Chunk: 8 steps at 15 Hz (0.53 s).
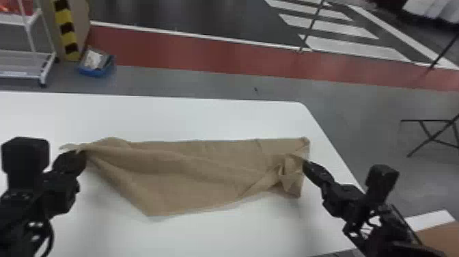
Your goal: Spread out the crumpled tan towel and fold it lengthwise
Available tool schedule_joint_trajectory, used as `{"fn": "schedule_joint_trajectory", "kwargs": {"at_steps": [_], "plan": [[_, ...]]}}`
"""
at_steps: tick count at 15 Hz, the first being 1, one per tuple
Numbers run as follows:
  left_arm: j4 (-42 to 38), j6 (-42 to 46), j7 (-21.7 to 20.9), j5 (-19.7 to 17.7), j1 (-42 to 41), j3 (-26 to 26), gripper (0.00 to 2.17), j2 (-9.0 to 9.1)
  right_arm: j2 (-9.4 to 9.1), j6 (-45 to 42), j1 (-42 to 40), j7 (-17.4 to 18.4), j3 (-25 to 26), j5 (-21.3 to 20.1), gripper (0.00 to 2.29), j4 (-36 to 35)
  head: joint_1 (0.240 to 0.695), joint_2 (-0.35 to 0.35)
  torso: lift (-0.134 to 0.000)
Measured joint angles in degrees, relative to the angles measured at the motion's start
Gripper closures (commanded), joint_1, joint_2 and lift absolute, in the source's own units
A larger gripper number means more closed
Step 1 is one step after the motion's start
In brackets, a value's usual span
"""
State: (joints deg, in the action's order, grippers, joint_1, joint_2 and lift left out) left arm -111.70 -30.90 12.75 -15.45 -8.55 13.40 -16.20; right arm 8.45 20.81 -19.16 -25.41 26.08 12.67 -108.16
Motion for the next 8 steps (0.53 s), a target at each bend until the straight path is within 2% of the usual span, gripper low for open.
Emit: {"fn": "schedule_joint_trajectory", "kwargs": {"at_steps": [1,2,5,8], "plan": [[2.04,2.3,-0.22,0.27,1.01,0.4,0.09,0.4,-0.32,-0.04,0.31,0.82,-0.84,-0.25,1.41,-0.07,0.695,-0.248,-0.124],[2.94,4.87,-0.56,0.42,1.04,0.78,0.0,0.6,-0.45,-0.08,0.51,1.31,-1.28,-0.4,1.41,-0.1,0.695,-0.247,-0.124],[0.68,10.17,-0.58,-0.46,-3.26,0.74,0.02,0.39,-0.41,-0.11,0.53,1.44,-1.37,-0.54,1.41,-0.1,0.695,-0.257,-0.124],[-6.42,9.64,-0.32,-3.49,-10.18,-1.0,0.03,-0.57,0.01,-0.41,0.07,1.37,-0.85,-0.54,1.41,0.66,0.695,-0.281,-0.124]]}}
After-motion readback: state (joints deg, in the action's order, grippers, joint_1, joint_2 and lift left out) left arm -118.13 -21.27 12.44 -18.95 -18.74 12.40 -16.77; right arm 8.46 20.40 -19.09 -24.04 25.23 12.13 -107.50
